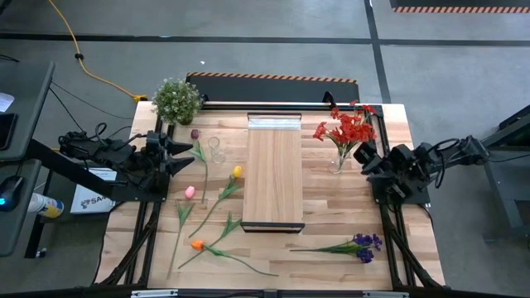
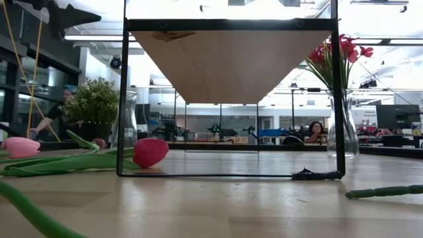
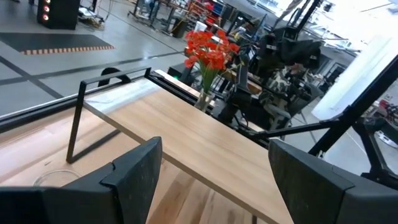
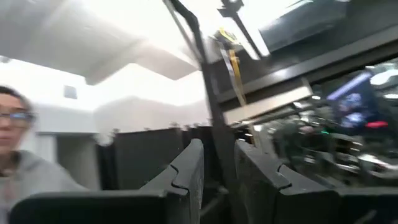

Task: Pick and place flowers into a vace then onto a shelf
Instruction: Put the violet flowers into the right transparent vase

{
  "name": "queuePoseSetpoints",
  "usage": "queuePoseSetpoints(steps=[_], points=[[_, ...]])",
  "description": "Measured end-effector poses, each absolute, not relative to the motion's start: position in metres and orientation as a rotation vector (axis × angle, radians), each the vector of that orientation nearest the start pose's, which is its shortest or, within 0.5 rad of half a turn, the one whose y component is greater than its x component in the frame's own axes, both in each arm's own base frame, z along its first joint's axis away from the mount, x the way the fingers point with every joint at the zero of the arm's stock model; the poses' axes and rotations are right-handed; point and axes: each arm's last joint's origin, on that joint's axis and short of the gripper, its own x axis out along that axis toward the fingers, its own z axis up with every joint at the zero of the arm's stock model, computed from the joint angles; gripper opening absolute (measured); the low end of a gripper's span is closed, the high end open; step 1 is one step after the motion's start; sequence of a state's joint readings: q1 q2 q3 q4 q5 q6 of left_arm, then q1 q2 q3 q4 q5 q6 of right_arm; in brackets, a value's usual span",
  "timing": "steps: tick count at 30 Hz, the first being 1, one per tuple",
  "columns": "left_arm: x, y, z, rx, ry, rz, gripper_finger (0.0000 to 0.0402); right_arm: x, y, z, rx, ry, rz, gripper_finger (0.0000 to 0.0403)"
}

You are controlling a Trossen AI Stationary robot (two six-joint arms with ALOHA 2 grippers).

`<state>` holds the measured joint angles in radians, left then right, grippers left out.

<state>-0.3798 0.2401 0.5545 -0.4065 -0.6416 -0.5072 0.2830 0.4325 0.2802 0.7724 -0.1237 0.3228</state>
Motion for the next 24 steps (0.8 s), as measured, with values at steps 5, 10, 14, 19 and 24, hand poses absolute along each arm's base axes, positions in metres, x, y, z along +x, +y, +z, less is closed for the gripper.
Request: queuePoseSetpoints(steps=[5,10,14,19,24], points=[[0.070,-0.009,0.291,-0.458,0.012,0.276,0.0326,0.108,0.043,0.299,0.350,-0.596,0.601,0.0083],[0.070,-0.009,0.291,-0.458,0.012,0.276,0.0326,0.112,0.058,0.322,0.271,-0.603,0.658,0.0083],[0.070,-0.009,0.291,-0.458,0.012,0.276,0.0326,0.114,0.069,0.345,0.197,-0.539,0.672,0.0083],[0.070,-0.009,0.291,-0.458,0.012,0.276,0.0326,0.118,0.079,0.369,0.148,-0.331,0.573,0.0083],[0.070,-0.009,0.291,-0.459,0.013,0.273,0.0326,0.121,0.089,0.390,0.118,-0.142,0.478,0.0083]])
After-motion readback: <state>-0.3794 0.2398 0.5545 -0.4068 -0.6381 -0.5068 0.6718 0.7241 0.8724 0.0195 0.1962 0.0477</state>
